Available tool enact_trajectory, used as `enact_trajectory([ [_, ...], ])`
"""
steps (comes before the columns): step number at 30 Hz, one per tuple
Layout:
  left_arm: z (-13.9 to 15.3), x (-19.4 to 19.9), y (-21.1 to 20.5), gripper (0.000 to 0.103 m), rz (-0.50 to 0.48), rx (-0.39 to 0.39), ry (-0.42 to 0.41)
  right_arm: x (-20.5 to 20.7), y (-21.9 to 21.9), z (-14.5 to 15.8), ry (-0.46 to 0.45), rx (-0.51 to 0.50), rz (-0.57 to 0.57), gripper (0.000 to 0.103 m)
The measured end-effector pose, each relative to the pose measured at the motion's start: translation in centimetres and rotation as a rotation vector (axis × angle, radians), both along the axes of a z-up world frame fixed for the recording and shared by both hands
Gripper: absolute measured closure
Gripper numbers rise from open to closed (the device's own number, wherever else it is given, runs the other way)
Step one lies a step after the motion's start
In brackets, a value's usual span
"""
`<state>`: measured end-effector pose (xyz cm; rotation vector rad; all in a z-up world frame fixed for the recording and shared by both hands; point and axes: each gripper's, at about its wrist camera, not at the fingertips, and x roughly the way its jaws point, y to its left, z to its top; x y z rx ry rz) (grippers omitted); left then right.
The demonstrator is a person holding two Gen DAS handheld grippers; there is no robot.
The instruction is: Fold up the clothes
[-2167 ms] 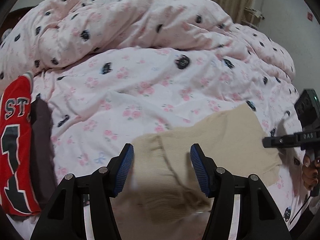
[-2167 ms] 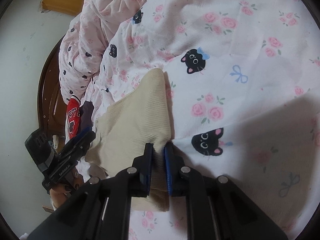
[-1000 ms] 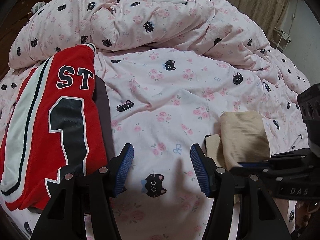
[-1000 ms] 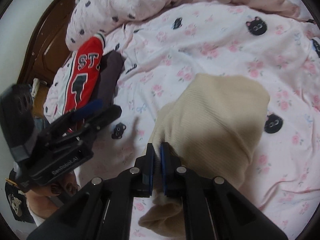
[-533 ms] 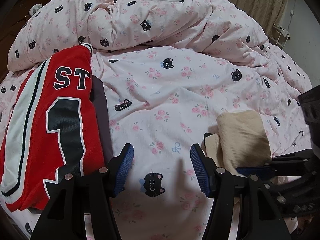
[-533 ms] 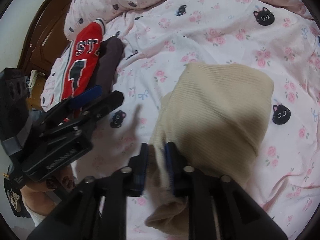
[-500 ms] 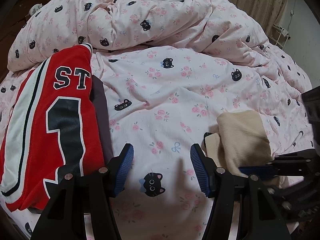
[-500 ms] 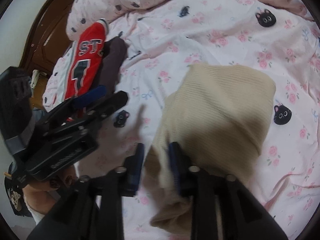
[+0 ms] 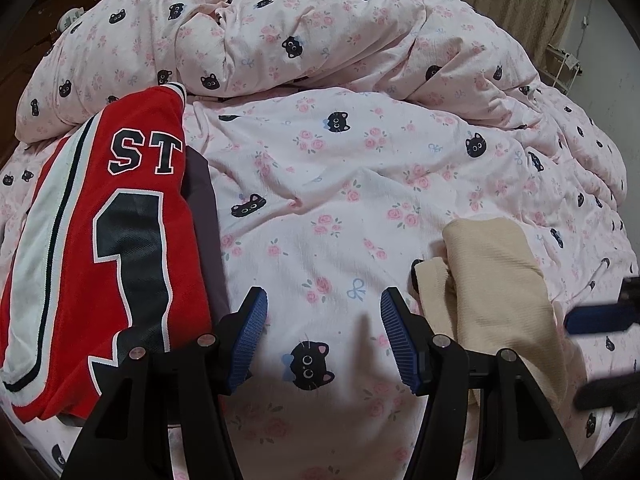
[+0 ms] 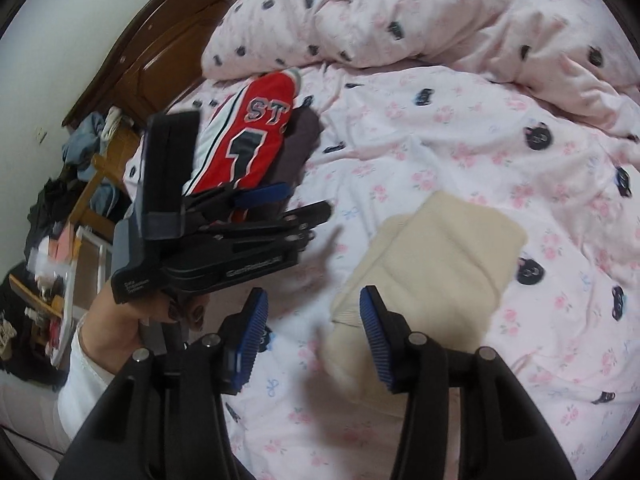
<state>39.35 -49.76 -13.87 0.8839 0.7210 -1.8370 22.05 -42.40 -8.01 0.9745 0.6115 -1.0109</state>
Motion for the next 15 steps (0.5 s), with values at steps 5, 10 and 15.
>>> enact_trajectory([
  [5, -0.1, -0.1, 0.0, 0.049, -0.003, 0.002, -0.003, -2.2, -0.5, -1.0, 0.168, -0.009, -0.094, 0.054],
  [10, -0.1, -0.2, 0.0, 0.049, -0.003, 0.003, -0.003, -1.7, -0.4, -2.3, 0.269, -0.013, -0.077, 0.054],
  [15, -0.2, -0.4, 0.0, 0.049, -0.007, 0.004, -0.005, 2.4, 0.5, -3.9, 0.403, -0.054, 0.053, 0.054],
])
